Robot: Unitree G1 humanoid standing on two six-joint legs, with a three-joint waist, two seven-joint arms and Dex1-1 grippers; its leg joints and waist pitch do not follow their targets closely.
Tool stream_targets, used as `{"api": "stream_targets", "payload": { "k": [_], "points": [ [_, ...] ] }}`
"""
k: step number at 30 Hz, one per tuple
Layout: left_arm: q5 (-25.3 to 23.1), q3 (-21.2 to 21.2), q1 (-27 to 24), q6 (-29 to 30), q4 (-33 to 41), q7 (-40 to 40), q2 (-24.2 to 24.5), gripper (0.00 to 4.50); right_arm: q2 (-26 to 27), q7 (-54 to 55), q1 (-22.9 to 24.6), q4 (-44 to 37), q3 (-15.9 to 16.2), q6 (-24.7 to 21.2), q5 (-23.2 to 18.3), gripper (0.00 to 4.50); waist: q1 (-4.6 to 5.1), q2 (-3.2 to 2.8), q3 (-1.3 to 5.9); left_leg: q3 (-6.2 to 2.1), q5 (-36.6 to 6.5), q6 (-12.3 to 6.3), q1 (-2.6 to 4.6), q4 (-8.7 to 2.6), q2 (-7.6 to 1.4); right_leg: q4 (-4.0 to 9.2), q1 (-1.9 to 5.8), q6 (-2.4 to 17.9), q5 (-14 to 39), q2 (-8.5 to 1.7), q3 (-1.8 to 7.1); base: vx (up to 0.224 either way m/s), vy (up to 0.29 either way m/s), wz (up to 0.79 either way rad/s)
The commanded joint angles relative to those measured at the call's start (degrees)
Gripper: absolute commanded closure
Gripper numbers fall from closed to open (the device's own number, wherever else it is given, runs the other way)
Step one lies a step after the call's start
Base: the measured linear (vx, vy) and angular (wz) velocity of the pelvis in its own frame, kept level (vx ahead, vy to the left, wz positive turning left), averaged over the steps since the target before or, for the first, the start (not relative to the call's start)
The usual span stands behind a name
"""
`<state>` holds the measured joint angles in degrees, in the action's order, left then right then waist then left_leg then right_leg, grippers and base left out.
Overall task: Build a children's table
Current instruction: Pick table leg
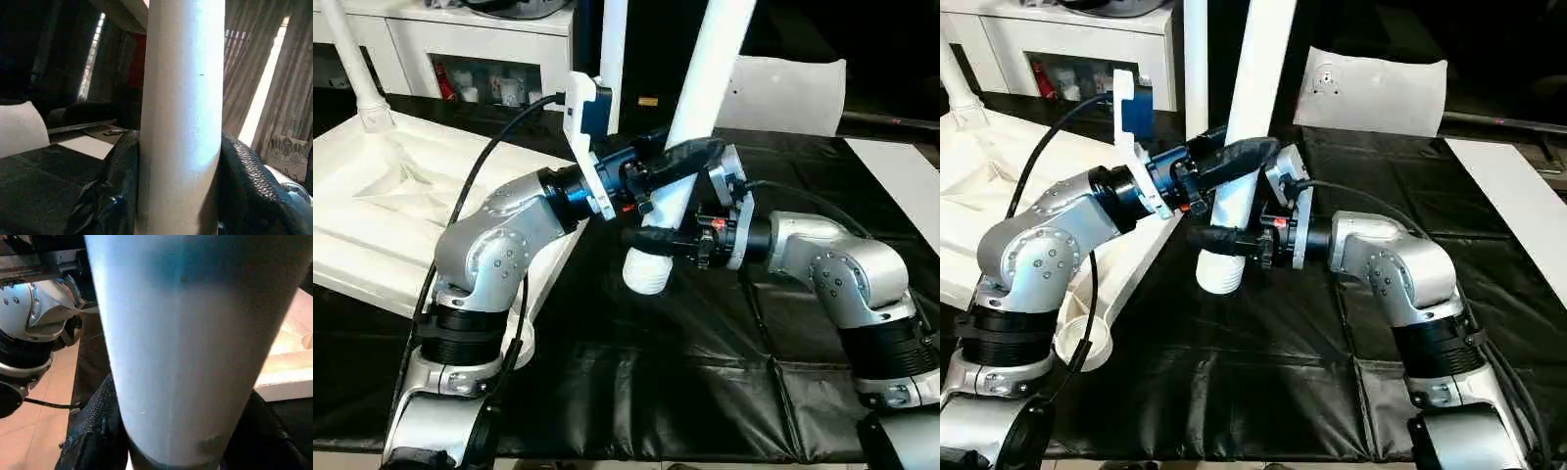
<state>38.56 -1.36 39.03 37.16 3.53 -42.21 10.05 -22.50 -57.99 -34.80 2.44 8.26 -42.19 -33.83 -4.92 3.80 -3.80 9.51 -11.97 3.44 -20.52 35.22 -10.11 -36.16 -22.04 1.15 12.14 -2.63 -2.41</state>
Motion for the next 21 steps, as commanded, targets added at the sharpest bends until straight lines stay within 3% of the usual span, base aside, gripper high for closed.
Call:
{"api": "stream_targets", "payload": {
  "k": [1,13,14,15,21],
  "points": [
    [0.14,-0.57,1.97,-0.59,0.56,-0.90,-0.21,2.66,-0.69,-1.30,-0.38,-0.51,1.01,-0.40,0.61,2.58,0.18,0.06,3.94,-0.52,-1.89,-0.01,0.38,-3.98,-3.01,3.87,3.02,11.41,5.21,-5.28,2.99,0.000,0.000,0.00],
    [-0.06,-0.97,1.95,-0.75,0.58,-2.00,0.33,2.67,-0.57,-0.66,-0.37,0.15,1.40,0.57,1.72,2.60,0.23,0.13,3.95,-0.53,-1.62,-0.18,0.42,-3.96,-3.04,3.82,2.94,11.56,5.05,-5.23,2.96,0.000,0.000,0.00],
    [-0.05,-0.99,1.92,-0.70,0.64,-2.08,0.44,2.67,-0.28,-0.18,-0.48,0.37,1.08,0.35,1.66,2.04,0.26,0.12,3.93,-0.50,-1.67,-0.17,0.41,-3.95,-3.01,3.82,2.93,11.60,5.01,-5.21,2.96,0.000,0.000,0.00],
    [-0.07,-1.00,1.79,-0.57,0.77,-2.49,0.82,2.67,-0.25,-0.52,-0.59,0.23,0.68,0.07,1.44,1.90,0.23,0.17,3.97,-0.50,-1.61,-0.23,0.38,-3.94,-2.98,3.80,2.98,11.60,4.94,-5.25,2.98,0.000,0.000,0.00],
    [0.00,-0.92,1.70,-0.45,0.91,-2.96,1.38,2.67,-0.86,-1.15,-0.08,-0.88,0.23,-0.10,0.69,1.80,0.18,0.11,3.90,-0.51,-1.83,0.02,0.40,-4.00,-3.02,3.82,2.97,11.61,5.15,-5.24,2.95,0.000,0.000,0.00]
  ]
}}
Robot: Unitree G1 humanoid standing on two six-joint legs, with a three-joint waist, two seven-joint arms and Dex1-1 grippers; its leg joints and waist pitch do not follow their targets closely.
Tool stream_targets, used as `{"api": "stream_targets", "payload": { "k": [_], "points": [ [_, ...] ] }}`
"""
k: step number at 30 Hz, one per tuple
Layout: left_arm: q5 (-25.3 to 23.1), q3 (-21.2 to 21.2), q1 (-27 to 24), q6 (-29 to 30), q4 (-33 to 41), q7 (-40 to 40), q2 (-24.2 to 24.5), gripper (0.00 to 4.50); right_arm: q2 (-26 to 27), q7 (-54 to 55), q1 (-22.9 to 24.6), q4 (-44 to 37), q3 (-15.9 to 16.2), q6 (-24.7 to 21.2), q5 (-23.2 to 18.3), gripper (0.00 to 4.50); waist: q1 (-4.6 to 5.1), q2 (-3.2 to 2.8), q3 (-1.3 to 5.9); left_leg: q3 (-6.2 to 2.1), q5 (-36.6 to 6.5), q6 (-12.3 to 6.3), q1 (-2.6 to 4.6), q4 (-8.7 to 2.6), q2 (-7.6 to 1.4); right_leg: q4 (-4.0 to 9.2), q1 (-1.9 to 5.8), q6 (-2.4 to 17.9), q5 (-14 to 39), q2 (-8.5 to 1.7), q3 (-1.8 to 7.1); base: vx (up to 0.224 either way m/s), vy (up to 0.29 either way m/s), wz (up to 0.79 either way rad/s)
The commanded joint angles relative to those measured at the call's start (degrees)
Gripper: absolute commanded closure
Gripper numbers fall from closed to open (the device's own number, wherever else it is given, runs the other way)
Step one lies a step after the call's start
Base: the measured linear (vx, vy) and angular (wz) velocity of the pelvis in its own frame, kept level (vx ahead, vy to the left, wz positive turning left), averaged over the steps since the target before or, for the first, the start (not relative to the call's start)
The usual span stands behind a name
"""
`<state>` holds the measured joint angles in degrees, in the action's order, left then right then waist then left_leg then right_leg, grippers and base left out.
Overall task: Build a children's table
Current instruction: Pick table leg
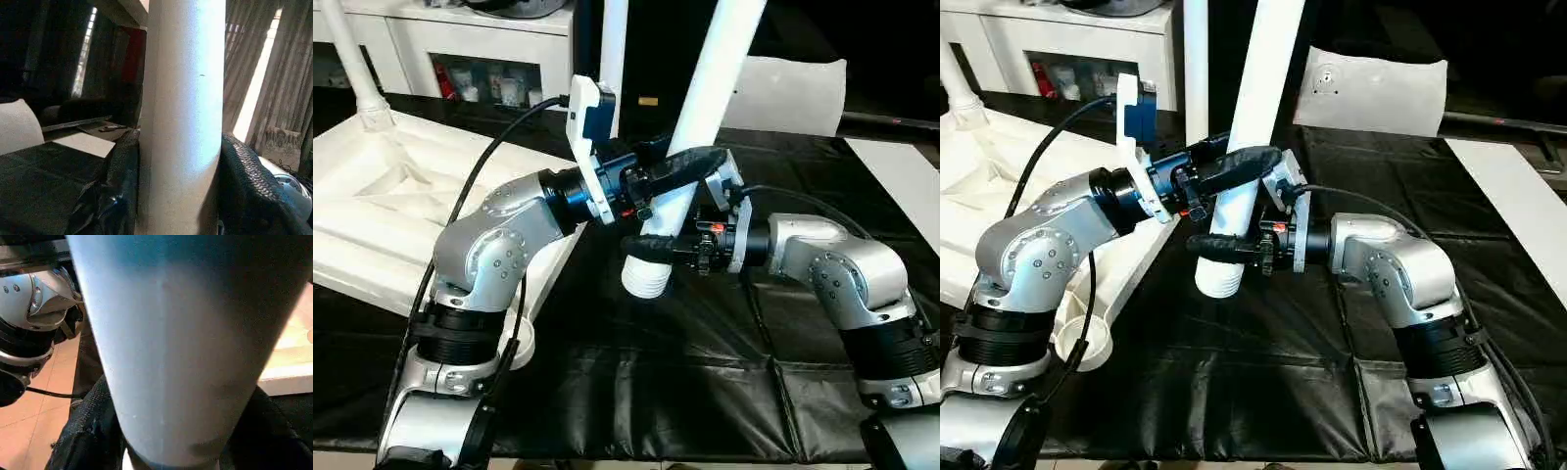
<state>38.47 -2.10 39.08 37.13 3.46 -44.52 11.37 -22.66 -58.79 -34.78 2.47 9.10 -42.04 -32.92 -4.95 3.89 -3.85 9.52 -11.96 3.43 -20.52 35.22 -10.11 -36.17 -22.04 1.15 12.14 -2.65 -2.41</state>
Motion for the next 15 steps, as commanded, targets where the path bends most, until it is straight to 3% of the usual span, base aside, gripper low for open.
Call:
{"api": "stream_targets", "payload": {
  "k": [1,14,15],
  "points": [
    [0.10,-0.17,1.64,-0.42,0.98,-0.69,0.10,2.67,-0.73,-0.46,-0.02,-1.02,-0.65,-0.30,-0.37,1.80,0.22,0.01,3.96,-0.52,-1.89,0.07,0.43,-4.00,-3.03,3.82,2.94,11.61,5.17,-5.23,2.96,0.000,0.000,0.00],
    [0.12,-0.18,2.11,-0.51,0.57,-1.42,0.45,2.67,-1.10,-1.38,0.68,-1.76,-1.20,-0.35,-1.18,1.72,0.14,-0.18,4.04,-0.55,-1.74,0.10,0.40,-3.94,-3.01,3.71,3.07,12.04,3.99,-5.26,2.97,0.000,0.000,0.00],
    [0.23,-0.24,2.12,-0.42,0.63,-1.54,0.47,2.67,-1.01,-1.25,0.76,-1.75,-1.29,-0.29,-1.20,2.01,0.11,-0.42,4.05,-0.58,-1.67,0.11,0.42,-3.94,-3.00,3.68,3.05,12.18,3.62,-5.25,2.96,0.000,0.000,0.00]
  ]
}}
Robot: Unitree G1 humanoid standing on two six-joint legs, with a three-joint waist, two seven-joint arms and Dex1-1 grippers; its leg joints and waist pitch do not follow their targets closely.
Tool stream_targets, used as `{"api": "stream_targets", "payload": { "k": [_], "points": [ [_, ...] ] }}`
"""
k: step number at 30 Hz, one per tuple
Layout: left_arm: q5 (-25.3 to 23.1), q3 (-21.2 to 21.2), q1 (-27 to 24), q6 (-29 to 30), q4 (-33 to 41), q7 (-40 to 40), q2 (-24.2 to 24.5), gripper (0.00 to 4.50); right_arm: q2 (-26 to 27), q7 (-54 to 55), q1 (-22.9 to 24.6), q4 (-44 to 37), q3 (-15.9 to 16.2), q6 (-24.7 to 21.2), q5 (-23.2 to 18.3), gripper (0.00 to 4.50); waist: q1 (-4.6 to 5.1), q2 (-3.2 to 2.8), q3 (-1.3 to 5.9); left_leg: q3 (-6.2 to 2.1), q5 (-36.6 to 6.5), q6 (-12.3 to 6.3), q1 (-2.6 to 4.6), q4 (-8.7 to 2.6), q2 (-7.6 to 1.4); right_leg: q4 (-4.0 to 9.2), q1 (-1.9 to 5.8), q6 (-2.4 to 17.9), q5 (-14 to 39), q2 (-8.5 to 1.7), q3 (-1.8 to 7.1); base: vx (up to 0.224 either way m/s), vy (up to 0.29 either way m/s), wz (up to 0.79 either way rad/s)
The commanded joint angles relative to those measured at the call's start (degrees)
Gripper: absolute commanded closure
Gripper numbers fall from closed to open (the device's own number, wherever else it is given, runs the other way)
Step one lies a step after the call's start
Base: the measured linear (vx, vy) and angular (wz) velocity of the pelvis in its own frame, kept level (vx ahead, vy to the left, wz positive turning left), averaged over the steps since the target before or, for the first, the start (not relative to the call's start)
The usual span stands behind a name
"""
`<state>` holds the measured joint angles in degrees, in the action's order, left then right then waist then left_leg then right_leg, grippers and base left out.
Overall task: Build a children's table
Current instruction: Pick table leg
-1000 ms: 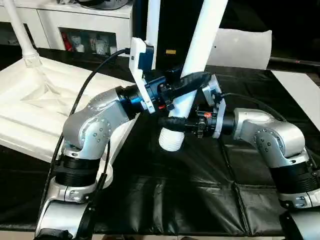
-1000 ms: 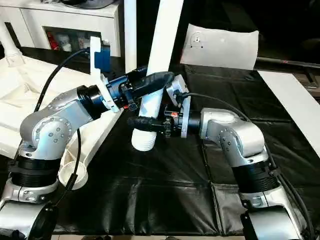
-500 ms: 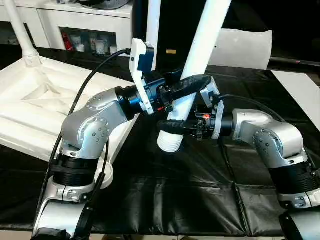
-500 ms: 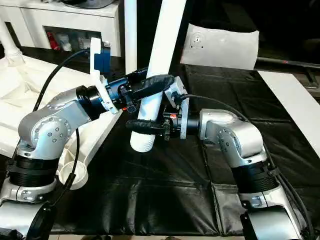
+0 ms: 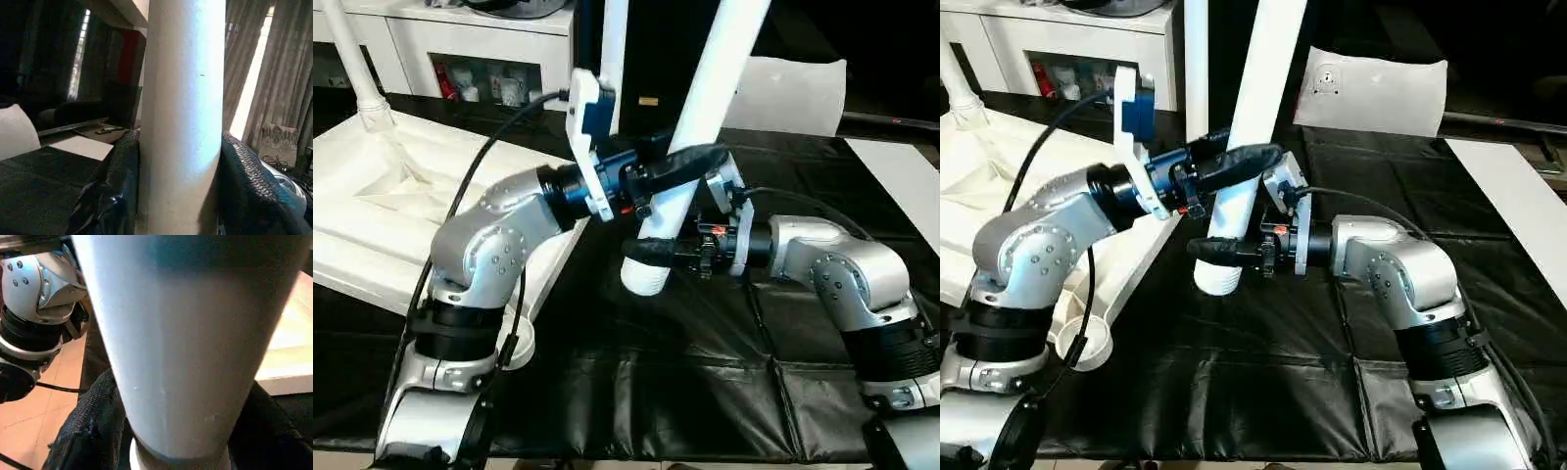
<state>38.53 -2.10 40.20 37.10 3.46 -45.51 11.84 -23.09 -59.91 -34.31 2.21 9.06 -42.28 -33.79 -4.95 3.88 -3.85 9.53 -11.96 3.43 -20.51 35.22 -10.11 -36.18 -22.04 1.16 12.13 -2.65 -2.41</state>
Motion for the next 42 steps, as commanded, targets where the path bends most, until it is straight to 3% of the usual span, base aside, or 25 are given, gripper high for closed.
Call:
{"api": "stream_targets", "payload": {
  "k": [1,7,23,24,25,29,33,37,40,42],
  "points": [
    [0.20,-0.30,1.04,-0.35,0.62,-0.61,-0.01,2.67,-0.53,-0.05,0.34,-1.46,-1.31,0.04,-0.31,2.08,0.16,-0.31,4.06,-0.58,-1.82,0.13,0.42,-3.96,-3.04,3.69,3.06,12.29,3.50,-5.24,2.94,0.000,0.000,0.00],
    [0.16,-0.70,1.15,-0.26,0.40,-1.34,0.06,2.67,-0.08,0.39,0.46,-1.07,-1.45,0.67,-0.03,2.51,0.15,-0.40,4.04,-0.60,-2.38,0.38,0.47,-3.98,-3.04,3.72,3.06,12.52,3.67,-5.21,2.92,0.000,0.000,0.00],
    [1.50,0.49,0.51,0.85,1.17,0.85,-1.36,2.67,0.25,0.17,0.55,-1.08,-1.36,1.36,-0.15,2.56,0.12,-0.23,4.05,-0.55,-2.15,0.24,0.43,-3.93,-3.02,3.71,3.11,12.55,3.68,-5.27,2.95,0.000,0.000,0.00],
    [2.38,0.69,0.33,1.43,1.85,0.75,-1.50,2.11,0.24,0.23,0.63,-1.10,-1.26,1.50,0.03,2.56,0.13,-0.18,4.07,-0.56,-1.89,0.21,0.39,-3.91,-3.01,3.62,3.14,12.57,3.42,-5.24,2.95,0.000,0.000,0.00],
    [3.36,0.70,0.10,2.04,2.86,0.66,-1.78,1.97,0.28,0.35,0.78,-1.07,-1.14,1.76,0.29,2.56,0.13,-0.18,4.11,-0.55,-1.72,0.22,0.39,-3.88,-3.04,3.54,3.13,12.65,3.16,-5.28,2.94,0.000,0.000,0.00],
    [8.37,2.06,-0.69,5.15,5.57,3.24,-4.54,1.76,1.04,1.43,1.43,-1.13,-0.99,2.43,0.79,2.57,0.06,-0.14,4.06,-0.51,-1.83,0.20,0.28,-3.84,-3.06,3.50,3.17,13.09,3.12,-5.34,2.95,0.000,0.000,0.00],
    [16.63,8.15,-0.75,5.98,5.19,11.74,-11.32,1.47,4.06,4.97,2.70,-1.79,-2.26,3.16,0.20,2.57,-0.02,-0.08,3.90,-0.49,-3.15,0.20,0.22,-3.83,-2.92,3.99,3.13,13.30,5.02,-5.26,2.97,0.000,0.000,0.00],
    [18.17,9.85,-1.08,4.44,5.52,13.47,-12.80,1.19,5.49,6.92,3.39,-2.29,-3.09,3.84,-0.13,2.57,0.07,-0.09,3.89,-0.61,-3.40,0.41,0.24,-3.98,-2.95,4.29,3.09,11.61,6.76,-5.14,2.94,0.000,0.000,0.00],
    [19.41,14.78,-2.80,3.06,5.73,20.49,-15.00,0.91,8.33,10.83,5.41,-4.67,-5.65,5.05,-1.39,2.57,0.14,0.01,3.90,-0.61,-3.77,0.80,0.14,-3.97,-3.02,4.23,3.13,11.48,6.41,-5.18,2.96,0.000,0.000,0.00],
    [17.03,15.18,-3.87,3.28,6.13,22.41,-13.98,0.73,8.91,12.13,6.26,-6.15,-6.50,5.20,-1.72,2.57,0.11,0.02,3.88,-0.69,-3.32,0.41,0.19,-4.03,-2.96,4.24,3.10,10.84,5.99,-5.05,2.92,0.000,0.000,0.00]
  ]
}}
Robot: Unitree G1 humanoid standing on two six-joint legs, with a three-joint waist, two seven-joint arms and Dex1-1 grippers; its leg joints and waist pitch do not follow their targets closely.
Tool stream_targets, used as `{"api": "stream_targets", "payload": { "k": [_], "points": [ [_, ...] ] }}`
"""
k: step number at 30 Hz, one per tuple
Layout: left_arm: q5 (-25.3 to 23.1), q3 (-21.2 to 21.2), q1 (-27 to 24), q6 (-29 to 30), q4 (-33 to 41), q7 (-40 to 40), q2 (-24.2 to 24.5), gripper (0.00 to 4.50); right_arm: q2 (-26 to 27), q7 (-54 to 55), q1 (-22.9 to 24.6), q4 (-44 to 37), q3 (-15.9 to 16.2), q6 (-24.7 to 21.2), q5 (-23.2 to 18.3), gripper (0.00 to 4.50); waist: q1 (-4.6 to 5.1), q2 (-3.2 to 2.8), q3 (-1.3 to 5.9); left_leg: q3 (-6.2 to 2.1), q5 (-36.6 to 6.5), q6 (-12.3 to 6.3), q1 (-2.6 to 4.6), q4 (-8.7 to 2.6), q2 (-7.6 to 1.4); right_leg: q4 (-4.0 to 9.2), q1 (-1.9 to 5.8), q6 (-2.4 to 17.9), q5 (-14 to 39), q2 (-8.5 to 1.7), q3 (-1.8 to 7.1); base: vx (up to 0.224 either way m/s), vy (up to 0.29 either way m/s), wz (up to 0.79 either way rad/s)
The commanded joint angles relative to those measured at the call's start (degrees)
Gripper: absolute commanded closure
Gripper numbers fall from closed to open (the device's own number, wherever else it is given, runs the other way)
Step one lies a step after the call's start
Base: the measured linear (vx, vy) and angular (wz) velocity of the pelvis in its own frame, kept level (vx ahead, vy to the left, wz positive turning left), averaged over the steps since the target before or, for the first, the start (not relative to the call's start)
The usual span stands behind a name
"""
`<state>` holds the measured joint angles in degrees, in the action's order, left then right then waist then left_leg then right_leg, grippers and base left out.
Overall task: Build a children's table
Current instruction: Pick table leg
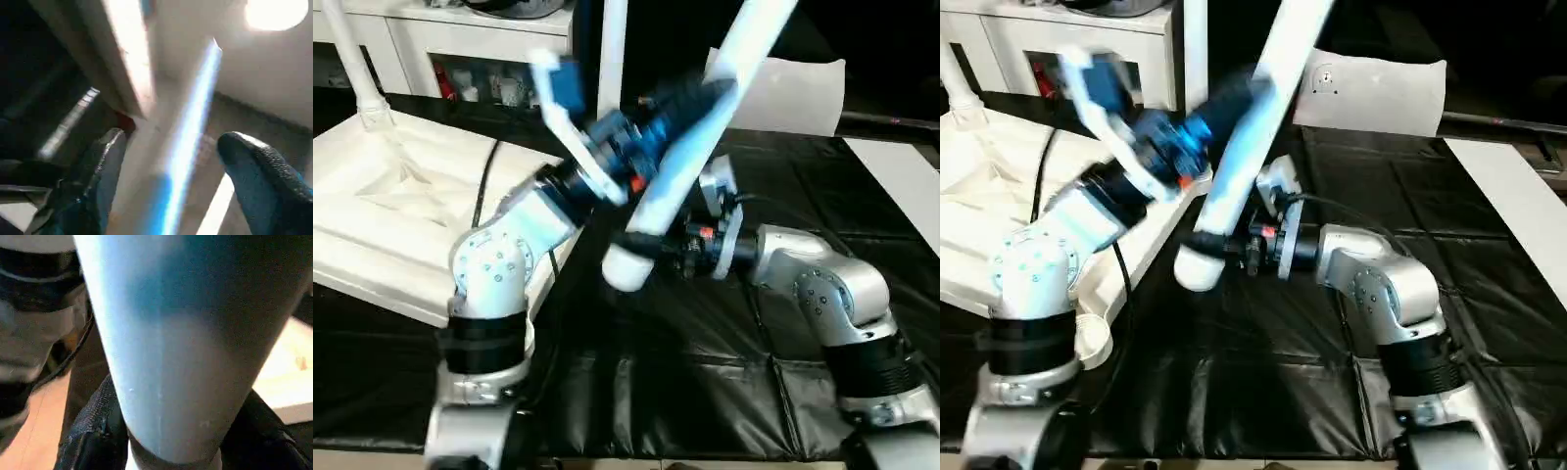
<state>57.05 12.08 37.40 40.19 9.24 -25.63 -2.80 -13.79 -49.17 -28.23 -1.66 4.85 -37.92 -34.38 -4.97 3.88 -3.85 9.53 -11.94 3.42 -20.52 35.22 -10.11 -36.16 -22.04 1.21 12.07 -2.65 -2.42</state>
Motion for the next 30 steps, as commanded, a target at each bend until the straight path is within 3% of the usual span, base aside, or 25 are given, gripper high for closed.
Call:
{"api": "stream_targets", "payload": {
  "k": [1,6,8,9,10,11,12,13,14,15,17,19,20,21,22,23,24,25,26,28,30],
  "points": [
    [-3.64,1.06,-1.80,0.47,0.52,4.17,1.61,0.67,-0.25,2.32,0.82,-3.32,-2.72,0.78,-1.11,2.57,0.22,-0.03,3.85,-0.70,-3.21,0.30,0.24,-4.09,-2.92,4.24,3.07,9.91,6.39,-4.93,2.93,0.000,0.000,0.00],
    [-11.61,0.93,-5.78,1.61,1.40,10.07,7.49,0.41,-0.09,9.27,4.40,-7.83,-4.19,1.53,2.21,2.57,0.37,-0.70,3.80,-0.93,-3.71,1.75,0.47,-4.38,-2.99,4.47,2.67,6.48,8.60,-4.79,2.95,0.000,0.000,0.00],
    [-19.85,-0.76,-9.39,2.46,1.93,14.86,12.72,0.41,1.25,16.67,7.26,-9.75,-5.78,3.11,6.60,2.57,0.29,-1.14,3.90,-1.03,-3.70,2.38,0.54,-4.45,-3.02,4.29,2.55,6.36,7.93,-4.76,2.90,0.000,0.000,0.00],
    [-22.14,-1.39,-10.65,2.82,2.11,16.75,14.36,0.41,1.89,19.42,8.28,-10.46,-6.38,3.64,8.18,2.57,0.51,-0.96,3.74,-0.98,-3.78,2.81,0.48,-4.59,-2.95,4.22,2.33,5.44,7.58,-4.53,2.93,0.000,0.000,0.00],
    [-24.61,-2.07,-12.48,1.49,2.60,17.09,16.05,0.41,2.67,22.16,9.41,-11.28,-7.01,4.12,9.57,2.57,0.52,-1.34,3.78,-0.94,-5.06,3.45,0.71,-4.64,-2.74,4.41,2.27,5.13,9.22,-4.57,2.90,0.000,0.000,0.00],
    [-24.69,-2.14,-12.87,1.20,2.79,16.67,16.28,0.41,2.86,22.37,9.66,-11.51,-7.16,4.07,9.43,2.57,0.52,-1.34,3.78,-0.94,-5.06,3.45,0.71,-4.64,-2.74,4.41,2.27,5.13,9.22,-4.57,2.90,0.000,0.000,0.00],
    [-22.11,-1.45,-15.69,1.06,4.08,12.90,17.05,0.41,4.51,24.46,11.69,-13.44,-8.22,4.52,8.95,2.57,0.46,-1.89,3.72,-0.97,-7.13,3.98,0.88,-4.80,-2.74,4.72,2.09,5.27,11.33,-4.67,2.98,0.000,0.000,0.00],
    [-20.46,-0.87,-16.83,1.47,4.65,11.61,17.03,0.41,5.15,25.64,12.55,-14.33,-8.59,4.90,9.18,2.57,0.48,-1.76,3.67,-0.95,-8.23,4.27,0.86,-4.95,-2.79,4.85,1.94,5.56,11.49,-4.62,2.99,0.000,0.000,0.00],
    [-21.73,-0.24,-18.99,1.27,5.44,13.85,16.70,0.41,6.80,27.69,13.92,-15.26,-9.12,6.99,9.79,2.57,0.41,-2.32,3.65,-1.06,-8.80,4.56,0.85,-5.07,-2.83,4.70,1.88,5.90,11.17,-4.59,2.96,0.000,0.000,0.00],
    [-23.86,-0.37,-20.88,1.92,5.81,16.57,16.97,0.41,8.11,28.87,15.01,-15.77,-9.50,9.56,10.52,2.57,0.65,-2.34,3.63,-1.10,-10.01,4.80,0.69,-5.20,-3.10,4.76,1.83,6.37,9.84,-4.64,2.95,0.000,0.000,0.00],
    [-27.63,-2.71,-23.38,2.92,5.71,18.06,19.36,0.41,7.71,32.79,16.39,-16.93,-9.18,5.34,12.72,2.57,0.75,-2.16,3.48,-1.14,-10.32,4.26,0.70,-5.32,-2.77,4.74,2.05,5.80,10.01,-4.30,2.98,0.000,0.000,0.00],
    [-30.69,-2.53,-26.71,-0.46,5.98,20.83,17.47,0.41,5.79,37.84,18.86,-16.18,-7.93,3.21,18.49,2.57,0.82,-2.17,3.08,-1.06,-11.21,4.64,0.70,-5.40,-2.63,5.31,1.92,4.21,13.41,-4.24,3.11,0.000,0.000,0.00],
    [-32.66,-2.46,-27.38,-2.89,5.56,22.53,16.68,0.41,5.52,38.52,19.69,-16.06,-7.89,3.26,19.46,2.57,0.93,-1.84,3.00,-1.00,-12.01,4.73,0.74,-5.44,-2.65,5.52,1.99,3.84,14.78,-4.25,3.10,0.000,0.000,0.00],
    [-32.66,-2.46,-27.38,-2.89,5.56,22.53,16.68,0.41,5.52,38.52,19.69,-16.06,-7.89,3.26,19.46,2.57,0.83,-1.97,3.15,-0.91,-12.76,4.79,1.00,-5.32,-2.57,5.75,1.80,3.36,15.74,-4.25,3.23,0.000,0.000,0.00],
    [-34.86,-2.16,-28.14,-6.86,4.92,23.97,15.64,0.41,5.91,39.42,20.57,-16.16,-8.46,3.25,19.73,2.57,0.91,-1.51,3.20,-1.05,-12.63,4.17,0.61,-5.44,-2.48,5.79,2.01,2.97,16.13,-4.31,3.29,0.000,0.000,0.00],
    [-38.67,-2.90,-29.19,-12.51,4.27,24.78,15.61,0.41,5.33,39.87,21.42,-16.35,-7.92,3.86,21.05,2.57,0.91,-1.51,3.20,-1.05,-12.63,4.17,0.61,-5.44,-2.48,5.79,2.01,2.97,16.13,-4.31,3.29,0.000,0.000,0.00],
    [-44.94,-3.12,-30.40,-20.67,3.05,29.83,13.85,0.41,6.16,40.01,22.63,-17.19,-7.96,4.24,20.77,2.57,0.91,-1.16,3.22,-1.24,-11.68,3.10,0.29,-5.52,-2.70,5.99,2.19,1.72,15.43,-4.39,3.32,0.000,0.000,0.00],
    [-44.94,-3.12,-30.40,-20.67,3.05,29.83,13.85,0.41,6.16,40.01,22.63,-17.19,-7.96,4.24,20.77,2.57,1.14,-1.30,3.28,-1.30,-11.55,2.81,0.36,-5.46,-2.79,5.80,2.18,1.59,14.58,-4.43,3.31,0.000,0.000,0.00],
    [-45.48,-3.92,-30.92,-17.55,4.02,31.50,14.38,0.41,7.98,39.90,22.80,-17.49,-8.69,6.80,19.39,2.57,1.35,-1.09,3.34,-1.28,-11.60,2.76,0.38,-5.44,-2.86,5.63,2.14,1.78,14.06,-4.43,3.29,0.000,0.000,0.00],
    [-44.51,-5.99,-31.62,-12.11,5.83,29.27,16.60,0.41,8.81,41.45,22.93,-17.38,-8.63,8.93,20.07,2.57,1.88,-1.32,3.25,-1.31,-11.92,2.71,0.44,-5.36,-2.69,5.47,1.77,2.80,15.07,-4.55,3.23,0.000,0.000,0.00],
    [-46.78,-8.61,-32.11,-9.61,7.17,28.00,19.55,0.41,8.17,43.06,23.26,-17.23,-7.77,5.24,20.90,2.57,2.03,-1.97,3.18,-1.39,-11.18,3.36,0.60,-5.40,-2.70,5.03,1.59,3.43,13.39,-4.22,3.22,0.000,0.000,0.00]
  ]
}}
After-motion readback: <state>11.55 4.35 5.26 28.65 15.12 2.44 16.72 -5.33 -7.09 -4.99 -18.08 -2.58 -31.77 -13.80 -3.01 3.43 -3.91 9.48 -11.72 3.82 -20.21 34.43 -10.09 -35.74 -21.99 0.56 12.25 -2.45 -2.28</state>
